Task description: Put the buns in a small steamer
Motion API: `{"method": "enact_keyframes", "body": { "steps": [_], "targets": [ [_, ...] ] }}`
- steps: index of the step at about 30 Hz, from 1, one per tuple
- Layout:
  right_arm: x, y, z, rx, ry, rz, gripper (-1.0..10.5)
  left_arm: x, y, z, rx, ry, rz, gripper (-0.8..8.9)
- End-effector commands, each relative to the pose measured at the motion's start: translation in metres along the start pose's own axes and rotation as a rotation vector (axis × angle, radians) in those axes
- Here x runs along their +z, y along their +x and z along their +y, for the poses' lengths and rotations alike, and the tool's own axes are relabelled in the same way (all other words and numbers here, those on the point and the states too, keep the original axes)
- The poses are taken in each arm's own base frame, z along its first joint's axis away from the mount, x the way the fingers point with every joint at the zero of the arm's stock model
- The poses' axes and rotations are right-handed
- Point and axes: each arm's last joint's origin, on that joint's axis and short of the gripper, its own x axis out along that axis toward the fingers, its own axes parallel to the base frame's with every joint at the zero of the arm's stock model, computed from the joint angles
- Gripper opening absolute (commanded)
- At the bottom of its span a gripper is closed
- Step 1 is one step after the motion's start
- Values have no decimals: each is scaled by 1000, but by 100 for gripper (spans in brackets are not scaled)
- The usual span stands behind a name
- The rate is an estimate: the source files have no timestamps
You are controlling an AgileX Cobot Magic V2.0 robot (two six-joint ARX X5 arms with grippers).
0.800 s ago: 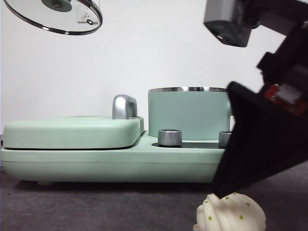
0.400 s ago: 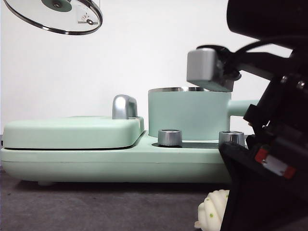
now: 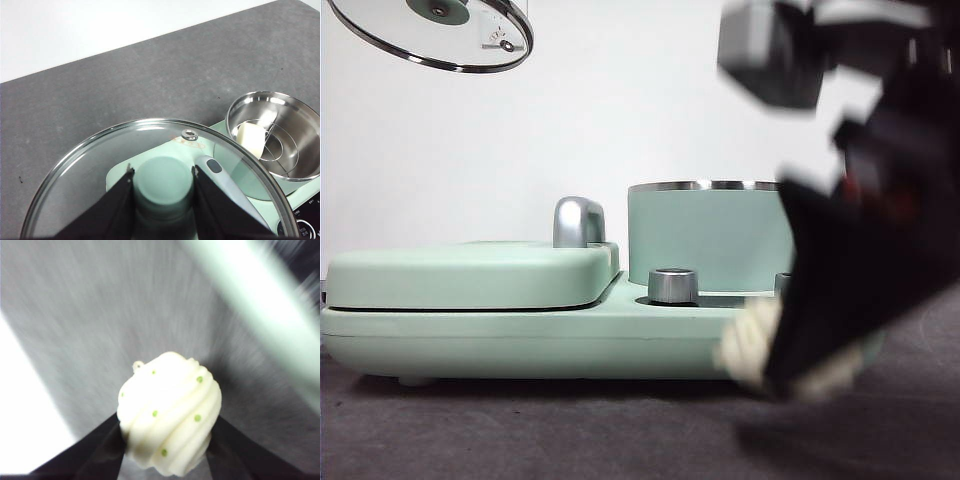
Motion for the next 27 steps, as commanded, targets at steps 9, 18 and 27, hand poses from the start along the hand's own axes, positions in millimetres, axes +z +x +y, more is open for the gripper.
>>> {"method": "enact_keyframes", "body": {
  "steps": [9,18,27],
  "targets": [
    [57,-71,4,-37,117,-146,212,10,-5,-1,-5,20,-52,11],
    [119,-115,-36,-160,212,-316,212,9,-5,-1,-5,20,-51,11],
    [167,-84,-99,-224,227,-249,212,9,-5,-1,-5,19,-50,11]
  ]
}}
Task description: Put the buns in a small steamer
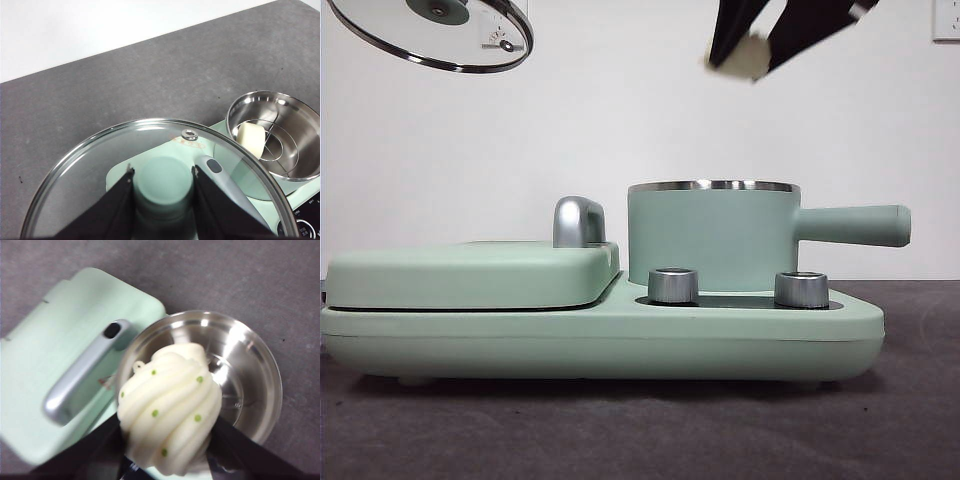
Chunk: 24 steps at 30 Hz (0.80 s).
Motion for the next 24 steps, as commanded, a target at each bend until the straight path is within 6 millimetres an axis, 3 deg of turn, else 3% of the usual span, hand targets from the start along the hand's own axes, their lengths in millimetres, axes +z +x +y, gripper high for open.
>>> {"method": "enact_keyframes", "body": {
  "steps": [1,8,12,17,20,24],
  "targets": [
    [7,26,-7,4,-35,45,212,9,-5,-1,-5,20,-51,11],
    [-4,84,-29,-28,-4,190,212,9,-5,-1,-5,20,-51,11],
    [-11,106,-36,-33,-10,245,212,9,-5,-1,-5,20,-51,11],
    [-15,118,-38,-31,-11,259,230,9,-5,-1,-5,20,-51,11],
    [-15,119,-38,-31,-11,258,329,9,-5,-1,-5,20,-51,11],
    [-13,114,-36,-29,-15,247,342,9,-5,-1,-5,20,-51,11]
  ]
}}
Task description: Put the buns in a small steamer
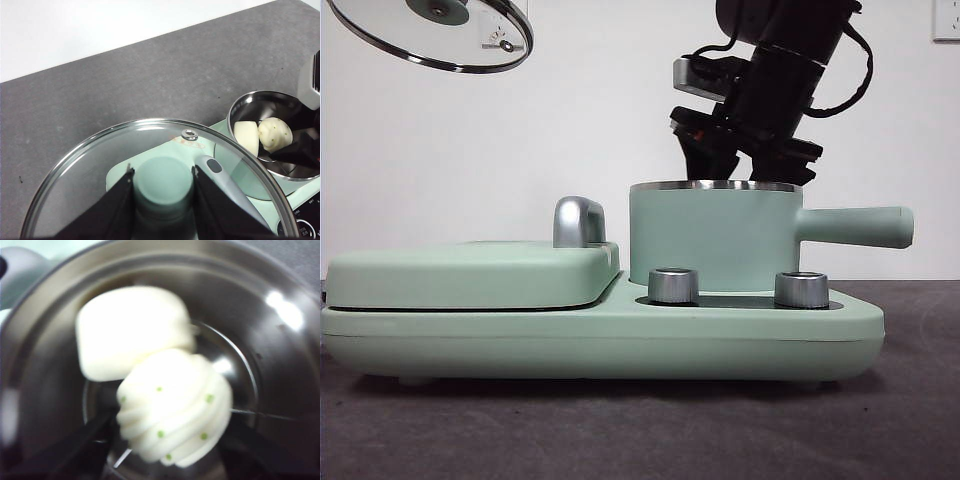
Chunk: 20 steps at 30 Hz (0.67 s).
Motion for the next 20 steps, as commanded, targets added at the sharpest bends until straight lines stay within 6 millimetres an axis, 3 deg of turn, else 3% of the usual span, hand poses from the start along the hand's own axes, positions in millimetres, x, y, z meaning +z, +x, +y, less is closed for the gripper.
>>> {"method": "enact_keyframes", "body": {
  "steps": [1,5,12,20],
  "targets": [
    [4,0,1,1,-9,-3,342,9,-5,-1,-5,20,-52,11],
    [7,-18,4,1,-12,-24,342,9,-5,-1,-5,19,-52,11],
    [10,-77,11,1,-16,-83,342,9,-5,-1,-5,20,-52,11],
    [-17,-146,24,4,-42,-241,341,9,-5,-1,-5,19,-51,11]
  ]
}}
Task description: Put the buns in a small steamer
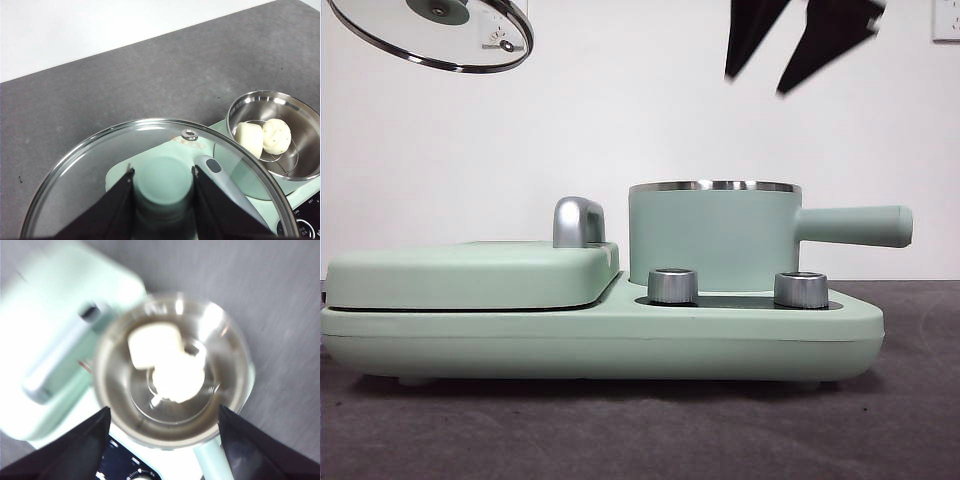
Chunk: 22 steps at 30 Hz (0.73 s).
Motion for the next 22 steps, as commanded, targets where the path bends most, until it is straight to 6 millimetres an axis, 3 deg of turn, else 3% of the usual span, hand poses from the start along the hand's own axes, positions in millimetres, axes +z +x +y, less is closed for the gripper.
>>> {"method": "enact_keyframes", "body": {
  "steps": [1,8,16,22],
  "targets": [
    [-11,-20,7,8,-19,-86,341,9,-5,-1,-5,19,-51,11],
    [-74,-47,15,33,-25,-290,339,9,-5,-1,-6,11,-48,11],
    [-146,-47,15,20,-26,-299,339,9,2,-9,-45,20,-35,11],
    [-172,-58,15,28,18,-314,339,9,27,-28,-139,40,-1,11]
  ]
}}
